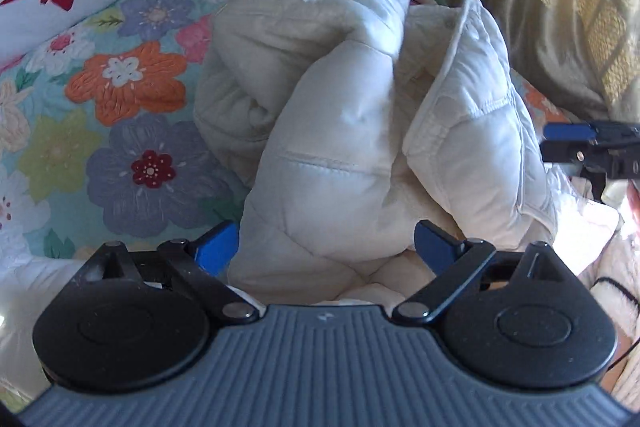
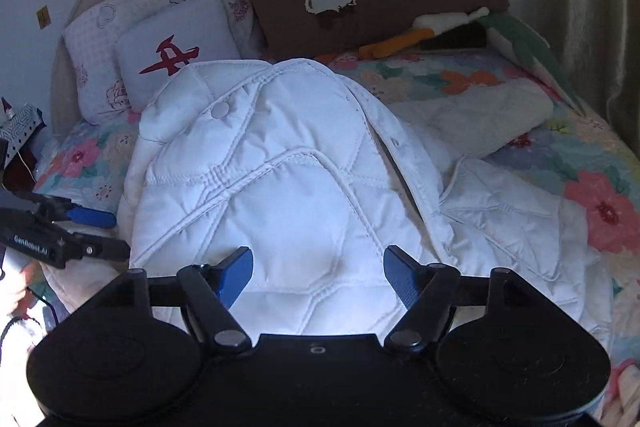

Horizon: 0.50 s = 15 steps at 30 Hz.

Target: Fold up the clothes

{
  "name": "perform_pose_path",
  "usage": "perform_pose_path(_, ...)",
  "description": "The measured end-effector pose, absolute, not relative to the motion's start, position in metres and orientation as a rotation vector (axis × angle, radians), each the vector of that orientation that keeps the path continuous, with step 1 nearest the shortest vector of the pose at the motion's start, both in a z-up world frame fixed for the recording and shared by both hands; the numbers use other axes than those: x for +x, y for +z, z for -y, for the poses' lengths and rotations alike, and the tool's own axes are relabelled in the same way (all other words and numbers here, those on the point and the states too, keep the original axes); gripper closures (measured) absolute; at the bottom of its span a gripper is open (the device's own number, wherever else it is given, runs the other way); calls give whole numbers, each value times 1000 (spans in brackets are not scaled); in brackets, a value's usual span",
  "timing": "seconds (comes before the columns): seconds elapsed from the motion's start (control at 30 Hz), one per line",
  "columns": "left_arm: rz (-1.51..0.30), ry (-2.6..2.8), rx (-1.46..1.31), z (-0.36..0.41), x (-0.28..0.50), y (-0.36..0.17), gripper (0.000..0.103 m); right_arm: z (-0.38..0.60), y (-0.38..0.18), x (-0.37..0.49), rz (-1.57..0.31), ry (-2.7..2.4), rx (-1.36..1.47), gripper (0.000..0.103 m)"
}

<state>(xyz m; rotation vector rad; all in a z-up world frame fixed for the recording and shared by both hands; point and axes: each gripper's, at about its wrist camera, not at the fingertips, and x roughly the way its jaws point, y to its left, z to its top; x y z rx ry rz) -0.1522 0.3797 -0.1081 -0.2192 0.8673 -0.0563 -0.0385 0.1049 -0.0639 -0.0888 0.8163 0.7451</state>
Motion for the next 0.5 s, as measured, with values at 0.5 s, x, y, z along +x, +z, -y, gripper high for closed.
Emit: perform_pose_path(0.5,-792,-108,-253,-383,-128,-135,47,-89,-182,55,-1126,866,350,13)
